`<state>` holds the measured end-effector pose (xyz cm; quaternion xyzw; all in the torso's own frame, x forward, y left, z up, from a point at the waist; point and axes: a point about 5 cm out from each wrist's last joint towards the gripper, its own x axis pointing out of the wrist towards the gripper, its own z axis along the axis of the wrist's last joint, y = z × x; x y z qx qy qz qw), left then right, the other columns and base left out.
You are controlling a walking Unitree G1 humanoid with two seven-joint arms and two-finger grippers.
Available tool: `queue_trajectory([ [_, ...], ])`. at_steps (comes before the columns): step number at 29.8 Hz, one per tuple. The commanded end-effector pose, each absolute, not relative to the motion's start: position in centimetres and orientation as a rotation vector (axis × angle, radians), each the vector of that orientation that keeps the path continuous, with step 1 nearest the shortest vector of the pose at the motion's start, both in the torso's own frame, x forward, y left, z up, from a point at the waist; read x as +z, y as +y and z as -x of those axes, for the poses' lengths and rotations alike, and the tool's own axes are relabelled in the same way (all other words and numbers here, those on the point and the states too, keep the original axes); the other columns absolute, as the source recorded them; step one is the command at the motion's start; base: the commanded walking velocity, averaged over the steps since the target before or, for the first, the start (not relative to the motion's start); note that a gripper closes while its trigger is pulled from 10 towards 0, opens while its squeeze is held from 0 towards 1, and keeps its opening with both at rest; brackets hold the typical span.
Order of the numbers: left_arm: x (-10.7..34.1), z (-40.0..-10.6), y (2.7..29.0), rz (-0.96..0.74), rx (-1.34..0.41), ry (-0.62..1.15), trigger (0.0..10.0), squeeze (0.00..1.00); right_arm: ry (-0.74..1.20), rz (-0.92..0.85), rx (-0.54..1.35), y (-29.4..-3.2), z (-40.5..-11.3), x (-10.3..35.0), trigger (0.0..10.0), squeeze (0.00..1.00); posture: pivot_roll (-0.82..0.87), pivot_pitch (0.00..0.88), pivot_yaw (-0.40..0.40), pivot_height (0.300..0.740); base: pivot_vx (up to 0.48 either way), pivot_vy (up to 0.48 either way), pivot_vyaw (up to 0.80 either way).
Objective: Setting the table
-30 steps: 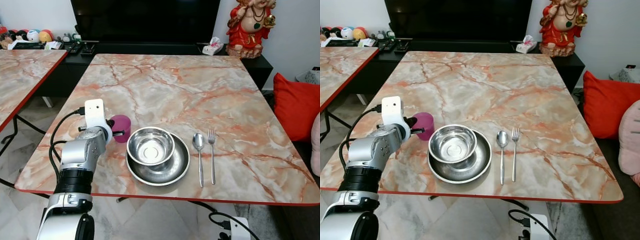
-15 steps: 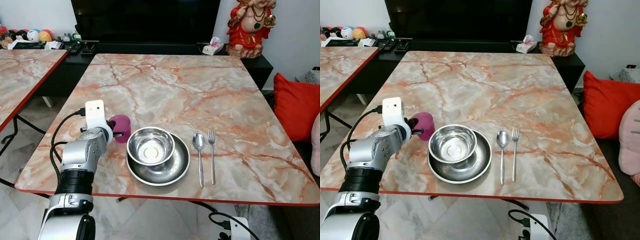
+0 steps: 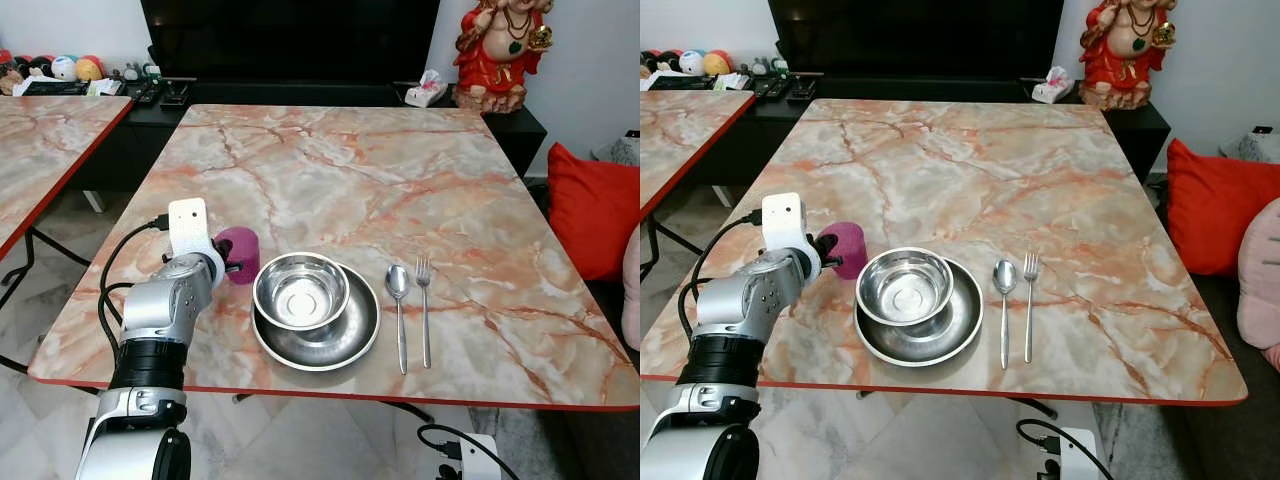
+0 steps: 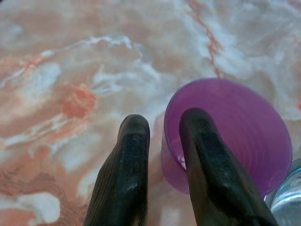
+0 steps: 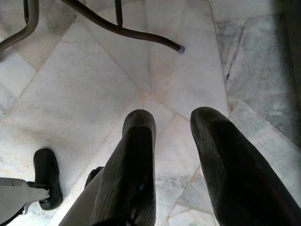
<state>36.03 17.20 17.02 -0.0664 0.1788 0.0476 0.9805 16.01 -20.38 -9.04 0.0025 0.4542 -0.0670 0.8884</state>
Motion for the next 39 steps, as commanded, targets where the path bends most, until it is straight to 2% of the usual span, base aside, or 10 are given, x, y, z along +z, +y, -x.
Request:
queue_trajectory([
  [1,17.3,-36.0,17.1,0.138,0.097,0.355,10.0,0.00,0.958,-0.002,-0.135,-20.4,-15.8,-9.1,10.0,0.00,0.10,0.000,-0.013,0.740,0.000,0.000,0.00],
  [12,18.2,-36.1,17.1,0.093,0.093,0.282,10.0,0.00,0.957,-0.002,-0.135,-20.4,-15.9,-9.1,10.0,0.00,0.10,0.000,-0.012,0.740,0.000,0.000,0.00],
  [13,19.5,-36.1,16.9,0.050,0.063,0.176,10.0,0.00,0.957,-0.002,-0.136,-20.4,-15.8,-9.1,10.0,0.00,0.10,0.000,-0.012,0.740,0.000,0.000,0.00],
  [17,21.2,-35.8,16.3,0.017,0.001,0.013,10.0,0.00,0.955,-0.003,-0.138,-20.4,-15.9,-9.1,10.0,0.00,0.11,0.000,-0.014,0.740,0.000,0.000,0.00],
  [20,22.0,-34.7,14.9,-0.154,-0.080,-0.193,10.0,0.00,0.955,-0.004,-0.140,-20.4,-15.9,-9.1,10.0,0.00,0.11,0.000,-0.015,0.740,0.000,0.000,0.00],
  [26,20.7,-33.6,15.6,-0.184,-0.005,-0.271,10.0,0.00,0.949,-0.009,-0.152,-20.4,-15.8,-9.1,10.0,0.00,0.10,0.000,-0.013,0.740,0.000,0.000,0.00],
  [29,20.1,-32.6,16.2,-0.299,0.047,-0.371,10.0,0.00,0.947,-0.011,-0.158,-20.4,-15.8,-9.1,10.0,0.00,0.10,0.000,-0.013,0.740,0.000,0.000,0.00],
  [39,18.5,-32.0,16.5,-0.266,0.108,-0.385,10.0,0.00,0.943,-0.016,-0.163,-20.4,-15.8,-9.1,10.0,0.00,0.09,0.000,-0.011,0.740,0.000,0.000,0.00],
])
